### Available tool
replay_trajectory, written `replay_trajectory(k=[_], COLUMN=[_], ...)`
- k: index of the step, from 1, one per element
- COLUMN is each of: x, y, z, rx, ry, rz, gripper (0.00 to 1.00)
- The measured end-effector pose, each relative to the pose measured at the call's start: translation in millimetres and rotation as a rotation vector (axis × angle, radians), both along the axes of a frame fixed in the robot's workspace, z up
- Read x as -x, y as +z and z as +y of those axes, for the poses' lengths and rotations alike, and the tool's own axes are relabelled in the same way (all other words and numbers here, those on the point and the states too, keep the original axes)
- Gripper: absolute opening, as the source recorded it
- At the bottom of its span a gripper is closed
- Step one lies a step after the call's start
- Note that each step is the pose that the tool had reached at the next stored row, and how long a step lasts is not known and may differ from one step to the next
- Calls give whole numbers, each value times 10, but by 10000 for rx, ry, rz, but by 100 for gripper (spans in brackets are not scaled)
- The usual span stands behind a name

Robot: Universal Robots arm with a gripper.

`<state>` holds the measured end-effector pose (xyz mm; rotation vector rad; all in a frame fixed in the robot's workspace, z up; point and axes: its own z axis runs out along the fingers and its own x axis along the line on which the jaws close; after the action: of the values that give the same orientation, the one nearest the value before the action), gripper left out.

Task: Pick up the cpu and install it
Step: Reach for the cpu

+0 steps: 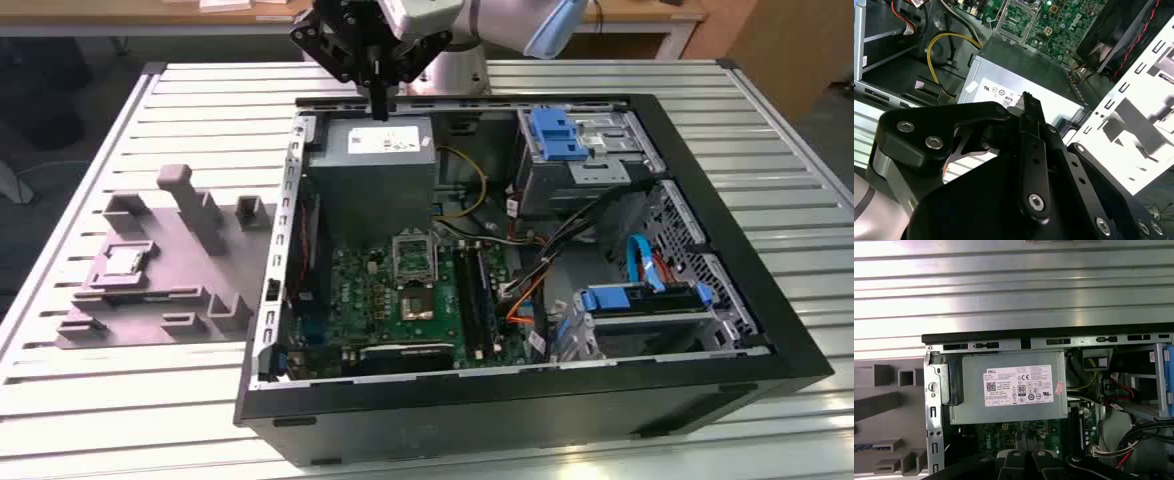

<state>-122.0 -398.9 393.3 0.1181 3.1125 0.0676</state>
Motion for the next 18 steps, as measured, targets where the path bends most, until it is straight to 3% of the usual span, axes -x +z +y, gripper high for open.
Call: replay_trajectory(k=[18], x=[76], y=[-9], z=[0], rx=[1], ry=[1], rz=[1], gripper=[11])
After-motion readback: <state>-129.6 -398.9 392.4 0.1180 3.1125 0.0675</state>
